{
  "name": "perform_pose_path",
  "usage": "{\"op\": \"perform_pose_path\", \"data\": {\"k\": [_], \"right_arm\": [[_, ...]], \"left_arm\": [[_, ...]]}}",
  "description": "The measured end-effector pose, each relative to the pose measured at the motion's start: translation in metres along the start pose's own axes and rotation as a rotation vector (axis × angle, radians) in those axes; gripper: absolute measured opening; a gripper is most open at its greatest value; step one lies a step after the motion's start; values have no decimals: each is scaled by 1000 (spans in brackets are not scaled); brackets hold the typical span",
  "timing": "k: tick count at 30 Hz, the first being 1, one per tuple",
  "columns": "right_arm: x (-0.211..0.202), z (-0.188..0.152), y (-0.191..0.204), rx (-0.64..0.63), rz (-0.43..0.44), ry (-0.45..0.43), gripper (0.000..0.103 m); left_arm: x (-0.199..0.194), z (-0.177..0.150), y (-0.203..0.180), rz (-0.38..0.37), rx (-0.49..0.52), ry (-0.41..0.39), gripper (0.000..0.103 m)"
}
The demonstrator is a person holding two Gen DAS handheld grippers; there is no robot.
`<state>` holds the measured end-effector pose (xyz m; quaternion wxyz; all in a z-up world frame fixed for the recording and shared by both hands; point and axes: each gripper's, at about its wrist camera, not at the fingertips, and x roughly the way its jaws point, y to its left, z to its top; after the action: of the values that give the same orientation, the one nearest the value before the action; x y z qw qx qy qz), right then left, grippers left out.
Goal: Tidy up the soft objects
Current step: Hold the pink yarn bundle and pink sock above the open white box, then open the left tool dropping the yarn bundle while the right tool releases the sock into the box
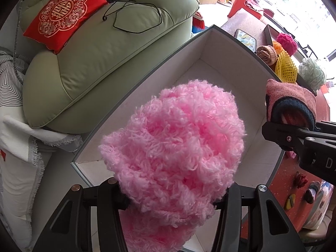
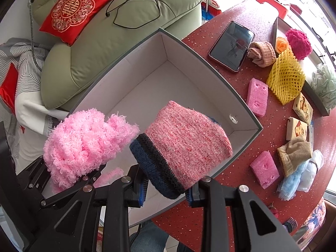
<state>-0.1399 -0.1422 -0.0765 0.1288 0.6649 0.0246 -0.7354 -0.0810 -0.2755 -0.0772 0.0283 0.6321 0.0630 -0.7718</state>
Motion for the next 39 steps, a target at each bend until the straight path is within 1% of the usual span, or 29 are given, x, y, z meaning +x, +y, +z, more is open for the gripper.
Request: {"op": "perform_pose_path", "data": {"k": [11,15,34,36,37,39], "right_arm": [[4,4,-2,6,-1,15,31],[6,5,-4,12,16,17,31],[17,8,-3,2,-9,35,31],[18,8,-3,2,-11,37,31],[19,8,-3,2,-12,37,31],[18,8,-2,1,-15,35,31]], "left_arm": [[4,1,-4,8,12,15,53],[5,1,-4,13,16,24,53],[13,4,-9,27,11,46,53],[13,3,-9,30,8,44,54],[14,3,-10,34,8,43,57],[14,2,-10,43,8,40,59]]}}
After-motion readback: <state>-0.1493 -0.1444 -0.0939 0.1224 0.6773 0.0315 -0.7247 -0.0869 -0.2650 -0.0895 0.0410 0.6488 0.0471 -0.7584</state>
